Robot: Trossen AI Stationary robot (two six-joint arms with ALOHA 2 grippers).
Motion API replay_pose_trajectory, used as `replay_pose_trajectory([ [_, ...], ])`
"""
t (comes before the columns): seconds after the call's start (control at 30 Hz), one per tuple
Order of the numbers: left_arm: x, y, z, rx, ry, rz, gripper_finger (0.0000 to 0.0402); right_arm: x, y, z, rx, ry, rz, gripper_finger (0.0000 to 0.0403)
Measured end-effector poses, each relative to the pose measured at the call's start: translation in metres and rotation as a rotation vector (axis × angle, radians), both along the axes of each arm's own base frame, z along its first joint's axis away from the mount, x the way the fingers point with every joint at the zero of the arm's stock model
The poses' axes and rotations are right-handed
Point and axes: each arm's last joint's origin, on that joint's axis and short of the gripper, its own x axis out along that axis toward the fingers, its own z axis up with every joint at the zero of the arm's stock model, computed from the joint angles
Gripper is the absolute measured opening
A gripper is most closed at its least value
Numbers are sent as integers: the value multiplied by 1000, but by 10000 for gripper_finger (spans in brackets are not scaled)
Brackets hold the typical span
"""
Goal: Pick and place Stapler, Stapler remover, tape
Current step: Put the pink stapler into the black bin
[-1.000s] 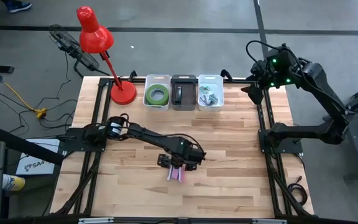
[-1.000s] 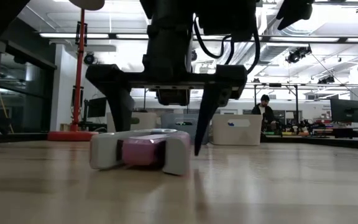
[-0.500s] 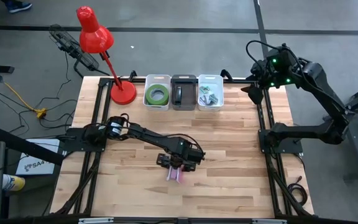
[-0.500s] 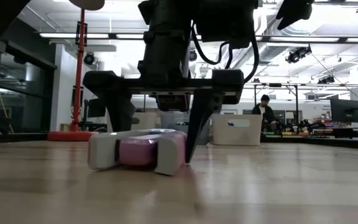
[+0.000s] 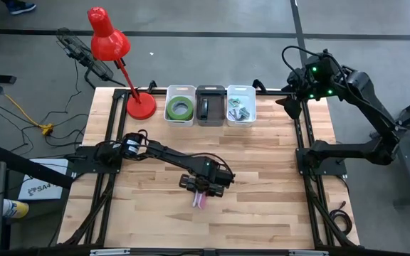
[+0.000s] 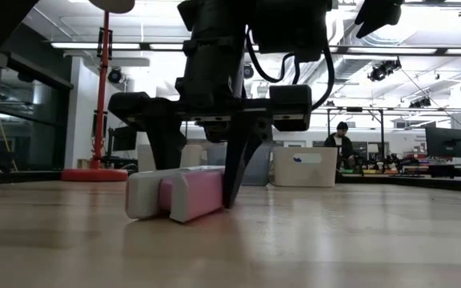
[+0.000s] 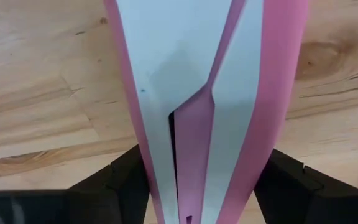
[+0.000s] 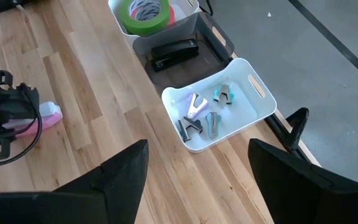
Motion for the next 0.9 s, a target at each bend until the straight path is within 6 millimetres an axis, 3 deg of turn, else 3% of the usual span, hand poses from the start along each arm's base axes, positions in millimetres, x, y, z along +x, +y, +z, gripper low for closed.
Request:
replay_pose_trajectory([
  [0.2,1,4,1,22,-14,-35,220,0,0,0,2,-1,-2,268],
  [0.47,4,22,19,103,-14,-117,220,0,0,0,18,-9,-20,268],
  [0.9,14,88,70,267,-76,-274,220,-1,0,-1,39,4,-75,268],
])
